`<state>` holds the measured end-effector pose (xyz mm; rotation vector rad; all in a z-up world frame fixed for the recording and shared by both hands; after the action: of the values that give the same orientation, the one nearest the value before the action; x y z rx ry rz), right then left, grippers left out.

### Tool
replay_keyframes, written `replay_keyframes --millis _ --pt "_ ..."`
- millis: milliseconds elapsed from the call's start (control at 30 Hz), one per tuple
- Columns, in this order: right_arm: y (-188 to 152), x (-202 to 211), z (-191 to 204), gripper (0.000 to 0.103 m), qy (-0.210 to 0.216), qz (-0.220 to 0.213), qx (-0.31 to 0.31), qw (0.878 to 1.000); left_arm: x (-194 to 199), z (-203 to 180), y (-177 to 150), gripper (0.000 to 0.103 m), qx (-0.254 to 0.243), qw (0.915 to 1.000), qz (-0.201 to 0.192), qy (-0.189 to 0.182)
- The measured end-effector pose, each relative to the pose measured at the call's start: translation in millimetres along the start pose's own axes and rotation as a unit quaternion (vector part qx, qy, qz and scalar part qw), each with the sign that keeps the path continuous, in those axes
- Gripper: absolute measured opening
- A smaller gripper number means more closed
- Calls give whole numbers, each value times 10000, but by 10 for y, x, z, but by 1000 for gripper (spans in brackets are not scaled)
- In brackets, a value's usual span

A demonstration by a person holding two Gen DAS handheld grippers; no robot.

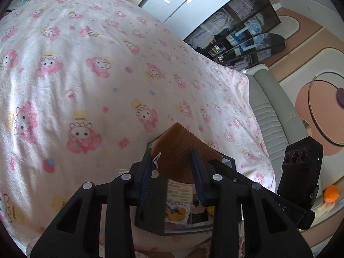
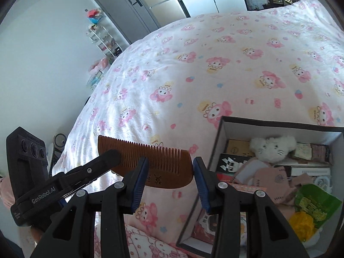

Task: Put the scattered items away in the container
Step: 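Lift the wooden comb with both tools and carry it over the black box, then lower the wooden comb into the box and open both tools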

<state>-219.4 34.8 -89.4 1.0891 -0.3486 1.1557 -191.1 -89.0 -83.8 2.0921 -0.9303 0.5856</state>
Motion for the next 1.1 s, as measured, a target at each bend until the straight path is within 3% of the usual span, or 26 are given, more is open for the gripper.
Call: replay_keyframes --millis 267,467,667,900,1100 --pt "-171 849 -603 39 -302 -512 -400 9974 -363 -881 -373 34 -592 9967 429 -356" --pt "-343 1089 -1161 39 -744 -669 -812 9917 -797 -1284 -737 34 -813 9920 846 -473" --pt "-481 922 -1574 39 -968 -502 -1123 9877 -1235 -1141 -1104 34 -692 9881 1349 -271" --pt "-621 474 -1817 39 -1092 -99 -1281 9857 -1519 -890 -1206 34 -563 9857 1589 94" --pt "-620 382 -1960 39 -1244 -32 -1338 9832 -1658 -790 -1302 35 -589 9811 1820 303"
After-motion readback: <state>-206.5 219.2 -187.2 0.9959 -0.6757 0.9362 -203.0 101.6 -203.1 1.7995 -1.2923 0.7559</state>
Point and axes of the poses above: each gripper's, at about its wrist camera, not at the fingertips, and x roughly against the way its jaws point, z to its left, y to its top, the point moved 8 cm from there along -x, roughly the way its jaws point, and after that the axes turned 4 degrees about y, right-handed, at the moved point
